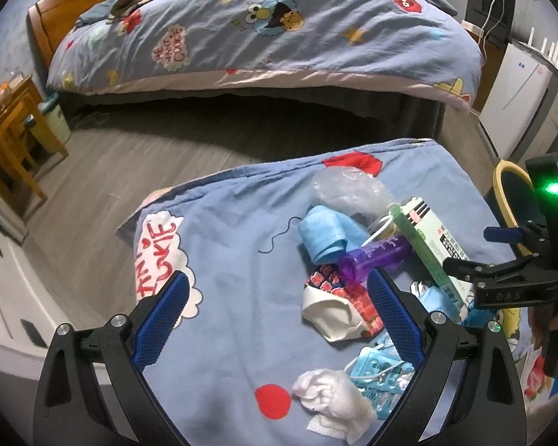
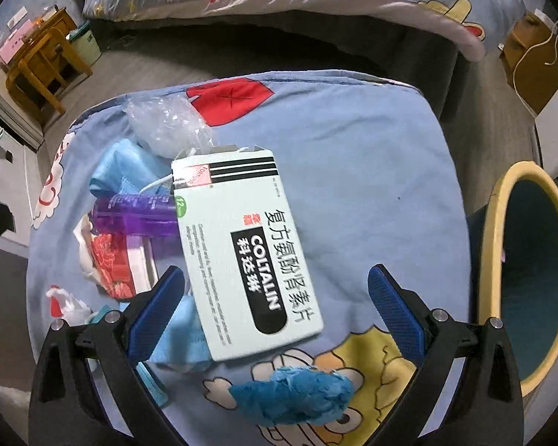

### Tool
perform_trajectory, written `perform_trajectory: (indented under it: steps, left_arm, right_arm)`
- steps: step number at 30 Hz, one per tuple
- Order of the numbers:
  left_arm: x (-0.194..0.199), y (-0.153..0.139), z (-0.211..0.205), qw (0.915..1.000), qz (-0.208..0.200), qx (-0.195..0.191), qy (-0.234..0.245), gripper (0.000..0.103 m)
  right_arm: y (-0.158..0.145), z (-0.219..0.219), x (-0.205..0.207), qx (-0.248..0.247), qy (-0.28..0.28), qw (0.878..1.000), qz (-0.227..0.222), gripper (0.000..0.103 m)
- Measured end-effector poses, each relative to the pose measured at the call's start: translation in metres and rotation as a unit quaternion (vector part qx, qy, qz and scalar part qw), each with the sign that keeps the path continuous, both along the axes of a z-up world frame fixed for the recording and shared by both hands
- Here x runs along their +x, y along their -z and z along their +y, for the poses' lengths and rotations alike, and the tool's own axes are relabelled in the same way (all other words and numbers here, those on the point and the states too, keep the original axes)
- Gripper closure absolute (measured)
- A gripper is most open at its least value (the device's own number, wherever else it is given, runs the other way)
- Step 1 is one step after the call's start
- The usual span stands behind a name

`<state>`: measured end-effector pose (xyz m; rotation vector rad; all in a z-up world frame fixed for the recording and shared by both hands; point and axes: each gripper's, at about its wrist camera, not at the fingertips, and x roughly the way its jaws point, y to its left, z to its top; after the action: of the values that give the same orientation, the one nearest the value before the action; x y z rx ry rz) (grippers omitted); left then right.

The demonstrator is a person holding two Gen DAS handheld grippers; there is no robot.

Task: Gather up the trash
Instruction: 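Return both tools over the cushion and reach toward the green box, then grasp the green tube box with the right tool while the left tool grasps the purple spray bottle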

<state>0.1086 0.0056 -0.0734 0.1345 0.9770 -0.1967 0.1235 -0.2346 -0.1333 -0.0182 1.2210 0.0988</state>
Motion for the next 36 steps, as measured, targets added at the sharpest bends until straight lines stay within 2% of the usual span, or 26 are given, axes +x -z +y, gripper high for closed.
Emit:
perform_trajectory:
  steps: [5, 8, 10, 18, 20, 21, 24, 28, 30, 32, 36]
  left_arm:
    - [-0.001, 0.007, -0.001, 0.9997, 0.005, 0.022, 0.005, 0.008]
    - [-0.002, 0.009, -0.001, 0.9997, 0.009, 0.022, 0.003, 0.008]
    - [-0.002, 0.009, -0.001, 0.9997, 0.011, 0.02, 0.003, 0.008]
    - [-0.003, 0.006, -0.008, 0.9998, 0.007, 0.018, 0.008, 0.008]
    - [-0.003, 0.007, -0.011, 0.9997, 0.007, 0.02, 0.01, 0.008]
    - [-0.003, 0.007, -0.013, 0.9997, 0.007, 0.02, 0.011, 0.008]
    - [-0.002, 0.009, -0.022, 0.9994, 0.009, 0.026, 0.019, 0.008]
    - [-0.002, 0.011, -0.036, 0.999, 0.008, 0.032, 0.031, 0.008]
    - [0.0, 0.011, -0.041, 0.9991, 0.011, 0.023, 0.034, 0.008]
    - [0.003, 0.011, -0.045, 0.9991, 0.009, 0.016, 0.037, 0.008]
    - [0.015, 0.014, -0.06, 0.9986, 0.009, 0.007, 0.052, 0.008]
  right_arm:
    - [0.012, 0.01, 0.005, -0.003, -0.005, 1.0, 0.012, 0.006]
    - [0.017, 0.012, 0.006, -0.002, -0.006, 1.0, 0.019, 0.008]
    - [0.019, 0.009, 0.007, 0.017, -0.001, 0.999, 0.032, 0.026]
    - [-0.009, -0.042, 0.003, 0.13, 0.069, 0.989, 0.01, 0.028]
    - [-0.014, -0.055, 0.002, 0.144, 0.081, 0.986, 0.011, 0.055]
    - [-0.015, -0.06, 0.001, 0.14, 0.085, 0.986, 0.014, 0.064]
    - [-0.02, -0.066, -0.001, 0.121, 0.078, 0.99, 0.01, 0.064]
    - [-0.029, -0.082, -0.006, 0.105, 0.101, 0.989, -0.001, 0.064]
    - [-0.032, -0.086, -0.006, 0.104, 0.106, 0.989, -0.006, 0.064]
    - [-0.033, -0.091, -0.006, 0.077, 0.109, 0.991, -0.007, 0.064]
    - [-0.031, -0.099, -0.005, 0.095, 0.1, 0.991, -0.006, 0.064]
